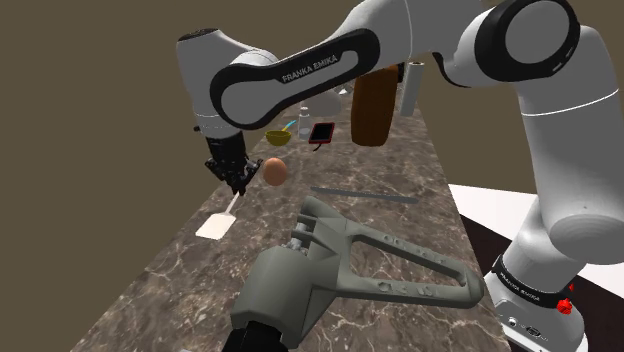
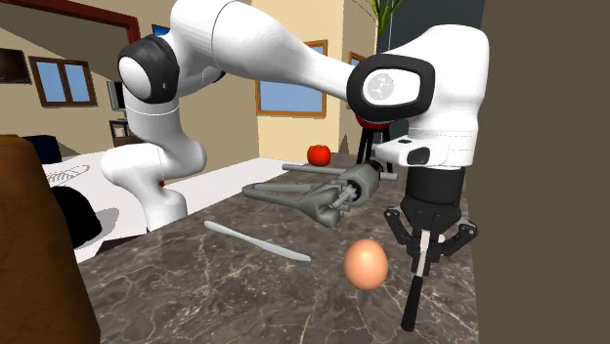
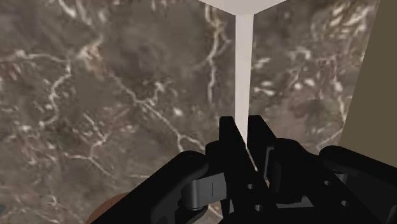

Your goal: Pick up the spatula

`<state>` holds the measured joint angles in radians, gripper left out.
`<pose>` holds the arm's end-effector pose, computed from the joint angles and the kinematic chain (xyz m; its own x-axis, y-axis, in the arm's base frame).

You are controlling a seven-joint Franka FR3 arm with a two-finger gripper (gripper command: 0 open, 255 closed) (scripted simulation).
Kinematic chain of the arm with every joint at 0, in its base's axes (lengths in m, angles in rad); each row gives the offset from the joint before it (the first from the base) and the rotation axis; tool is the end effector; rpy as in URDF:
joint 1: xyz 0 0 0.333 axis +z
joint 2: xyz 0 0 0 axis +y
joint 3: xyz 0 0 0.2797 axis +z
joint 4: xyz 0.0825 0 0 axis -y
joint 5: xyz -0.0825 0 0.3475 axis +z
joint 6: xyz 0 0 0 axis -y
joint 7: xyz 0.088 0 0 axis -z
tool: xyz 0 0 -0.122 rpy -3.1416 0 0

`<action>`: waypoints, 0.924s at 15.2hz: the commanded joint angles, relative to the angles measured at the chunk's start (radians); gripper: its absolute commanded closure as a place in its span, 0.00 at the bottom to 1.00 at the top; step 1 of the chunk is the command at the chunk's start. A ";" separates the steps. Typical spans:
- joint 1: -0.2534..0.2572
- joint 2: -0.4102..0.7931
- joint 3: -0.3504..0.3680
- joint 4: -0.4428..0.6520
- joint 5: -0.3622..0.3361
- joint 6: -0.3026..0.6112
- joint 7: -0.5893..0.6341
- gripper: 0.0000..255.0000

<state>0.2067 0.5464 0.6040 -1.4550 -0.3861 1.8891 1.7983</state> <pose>0.5052 0.3963 0.3745 0.5963 -0.8000 0.0664 -0.8017 -0.5977 -0.0004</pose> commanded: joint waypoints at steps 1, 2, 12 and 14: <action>0.002 -0.004 0.002 0.020 0.004 -0.022 -0.005 1.00; 0.003 -0.007 0.003 0.029 0.006 -0.034 -0.007 1.00; 0.019 -0.022 0.012 0.145 0.022 -0.158 -0.029 1.00; 0.022 -0.022 0.013 0.160 0.022 -0.173 -0.031 1.00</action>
<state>0.2247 0.5214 0.6170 -1.3067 -0.3628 1.7257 1.7675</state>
